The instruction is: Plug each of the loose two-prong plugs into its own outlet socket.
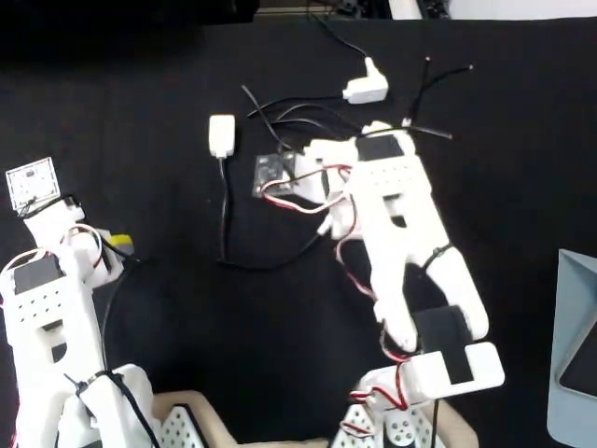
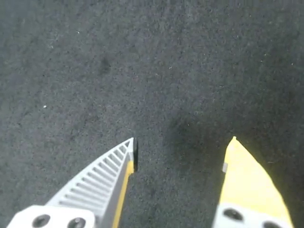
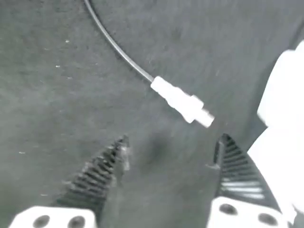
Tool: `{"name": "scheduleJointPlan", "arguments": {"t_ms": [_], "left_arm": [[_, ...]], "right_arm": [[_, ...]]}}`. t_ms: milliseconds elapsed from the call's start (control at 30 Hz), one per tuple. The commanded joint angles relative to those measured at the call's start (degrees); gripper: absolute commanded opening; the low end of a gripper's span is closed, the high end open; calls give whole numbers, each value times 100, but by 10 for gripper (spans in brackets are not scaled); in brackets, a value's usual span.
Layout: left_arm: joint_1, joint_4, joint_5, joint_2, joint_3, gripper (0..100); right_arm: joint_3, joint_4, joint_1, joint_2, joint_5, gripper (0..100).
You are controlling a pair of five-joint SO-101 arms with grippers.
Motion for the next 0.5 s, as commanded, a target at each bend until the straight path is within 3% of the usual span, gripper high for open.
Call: {"name": "scheduleJointPlan", "arguments": {"t_ms": [0,367,467], "left_arm": [[-48,-105,35,-114,-40,299],[-48,-105,26,-114,-66,299],[-48,-105,18,-114,-66,299]], "right_arm": [[189,-756,176,-136,1116,276],[180,-1336,202,822,1442,273],[66,-1336,211,1059,1459,227]]}}
